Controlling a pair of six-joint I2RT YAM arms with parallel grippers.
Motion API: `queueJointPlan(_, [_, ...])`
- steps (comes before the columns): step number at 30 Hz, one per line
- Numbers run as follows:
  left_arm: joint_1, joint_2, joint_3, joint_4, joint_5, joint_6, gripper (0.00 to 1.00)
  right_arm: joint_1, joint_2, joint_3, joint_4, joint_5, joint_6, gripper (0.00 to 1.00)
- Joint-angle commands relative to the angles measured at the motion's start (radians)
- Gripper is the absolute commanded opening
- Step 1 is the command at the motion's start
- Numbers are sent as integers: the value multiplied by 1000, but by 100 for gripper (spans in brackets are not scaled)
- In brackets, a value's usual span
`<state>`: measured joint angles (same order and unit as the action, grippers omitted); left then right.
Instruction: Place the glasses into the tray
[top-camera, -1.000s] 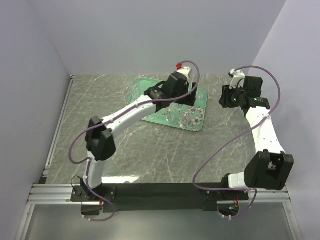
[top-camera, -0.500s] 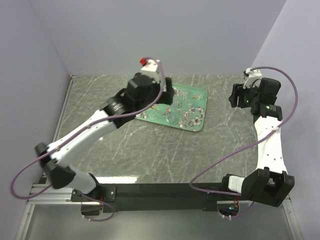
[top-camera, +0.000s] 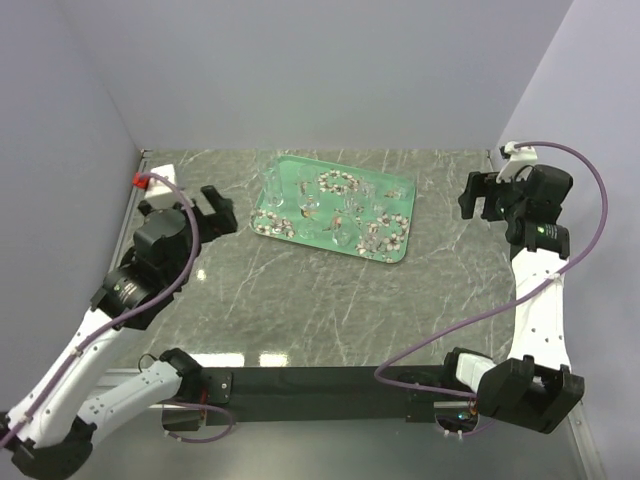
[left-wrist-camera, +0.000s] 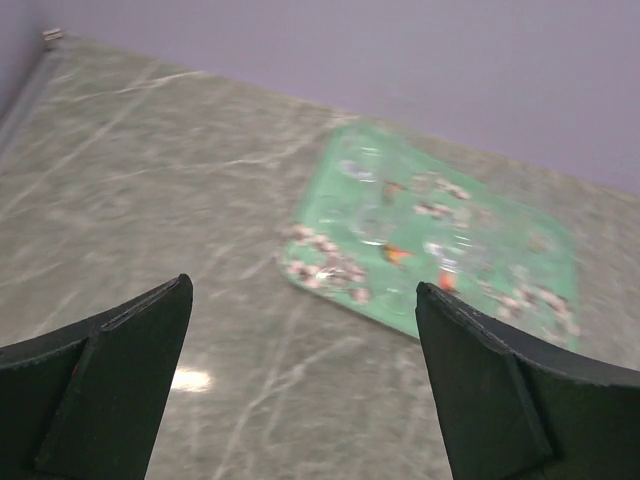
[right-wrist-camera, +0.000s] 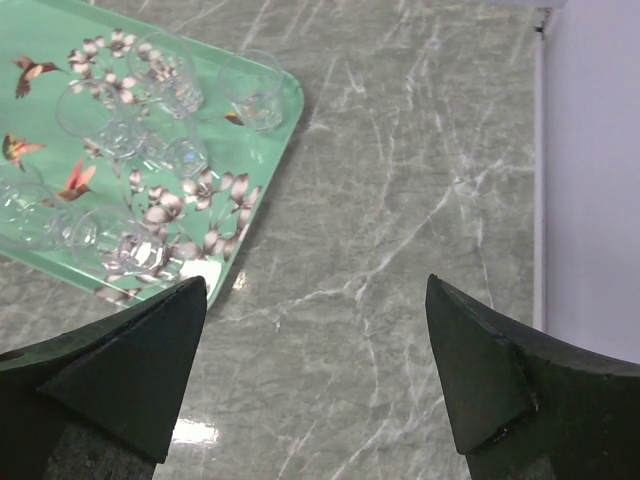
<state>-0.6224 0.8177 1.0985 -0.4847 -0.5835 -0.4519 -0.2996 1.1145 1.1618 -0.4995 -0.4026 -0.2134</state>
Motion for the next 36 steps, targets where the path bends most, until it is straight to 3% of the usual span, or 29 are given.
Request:
queueJointPlan(1, [117, -32, -66, -17, 26, -16, 99, -18, -30, -13, 49, 66, 43, 98])
queueJointPlan(11, [525, -17, -164, 60, 250, -41, 99, -27, -97, -80, 98, 209, 161, 99])
queueJointPlan(14, [585, -23, -198, 77, 274, -41, 99, -27, -116, -94, 95, 243, 166, 99])
queueJointPlan(36, [599, -91, -292, 89, 303, -18, 99, -27, -139, -93, 98, 258, 187, 99])
